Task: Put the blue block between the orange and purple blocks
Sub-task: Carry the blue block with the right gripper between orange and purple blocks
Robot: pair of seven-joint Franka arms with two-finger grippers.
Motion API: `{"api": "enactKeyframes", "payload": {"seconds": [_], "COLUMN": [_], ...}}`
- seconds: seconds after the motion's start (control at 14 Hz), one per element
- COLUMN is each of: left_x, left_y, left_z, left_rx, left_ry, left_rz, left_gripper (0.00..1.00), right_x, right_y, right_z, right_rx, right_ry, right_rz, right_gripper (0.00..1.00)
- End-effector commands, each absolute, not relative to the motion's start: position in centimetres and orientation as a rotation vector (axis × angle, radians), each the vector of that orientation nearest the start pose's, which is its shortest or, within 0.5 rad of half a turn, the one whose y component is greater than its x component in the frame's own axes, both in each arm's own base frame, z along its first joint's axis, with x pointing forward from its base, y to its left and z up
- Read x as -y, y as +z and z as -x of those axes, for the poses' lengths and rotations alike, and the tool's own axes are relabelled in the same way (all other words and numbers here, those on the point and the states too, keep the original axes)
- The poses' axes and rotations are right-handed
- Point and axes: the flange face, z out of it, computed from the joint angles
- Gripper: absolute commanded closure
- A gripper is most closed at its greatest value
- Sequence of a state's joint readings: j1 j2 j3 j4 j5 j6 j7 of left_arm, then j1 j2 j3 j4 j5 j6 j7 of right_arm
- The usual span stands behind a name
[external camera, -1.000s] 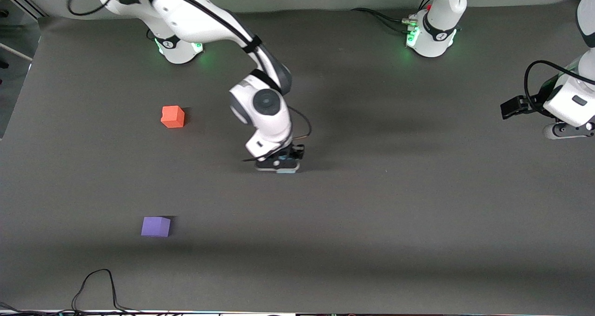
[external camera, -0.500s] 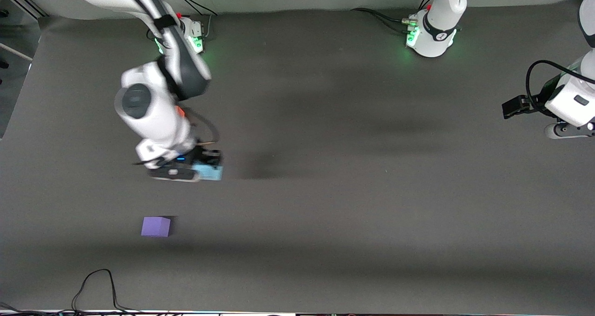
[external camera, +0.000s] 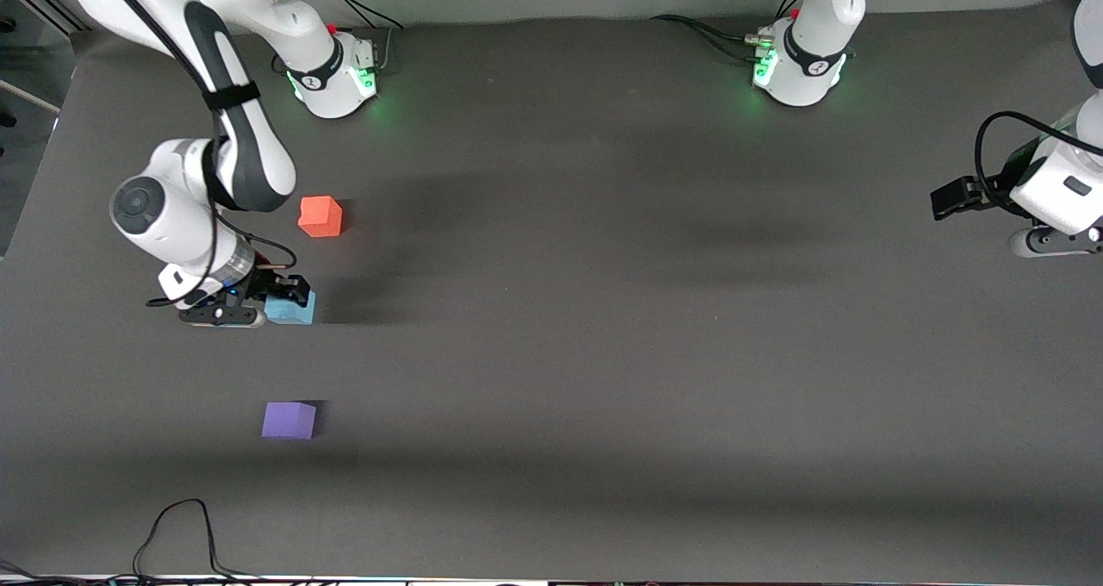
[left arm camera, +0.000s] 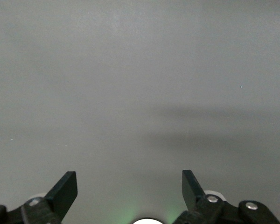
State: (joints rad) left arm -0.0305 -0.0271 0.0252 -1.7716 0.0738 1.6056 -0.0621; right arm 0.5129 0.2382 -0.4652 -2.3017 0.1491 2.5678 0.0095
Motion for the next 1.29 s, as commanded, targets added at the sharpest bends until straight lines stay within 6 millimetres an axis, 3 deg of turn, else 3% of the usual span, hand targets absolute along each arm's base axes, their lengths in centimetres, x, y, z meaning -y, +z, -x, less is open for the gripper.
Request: {"api": "enactKeyframes", "payload": {"seconds": [0.0, 0.29, 0.93, 1.21], "left_x": [-0.5, -0.5, -0.5, -0.5], "left_y": [55.2, 55.2, 55.1, 55.2], "left_z": [-53.2, -53.2, -53.2, -53.2], "left_rx": [0.05, 0.048, 0.051, 0.048], "left_ry": [0.214, 0.214, 0.221, 0.218], "left_rz": [3.06, 3.06, 3.061, 3.059], "left_gripper": [0.0, 0.0, 0.0, 0.0], "right_x": [-2.0, -1.7, -1.6, -1.7], "right_y": [22.4, 21.4, 21.4, 21.3], "right_z": [-53.3, -53.3, -53.2, -53.2], "right_rx": [-0.078, -0.059, -0.061, -0.056], "right_ry": [-0.149, -0.17, -0.162, -0.16], "right_rz": [3.199, 3.214, 3.143, 3.144], "right_gripper": [0.63, 0.6, 0.44, 0.41]}}
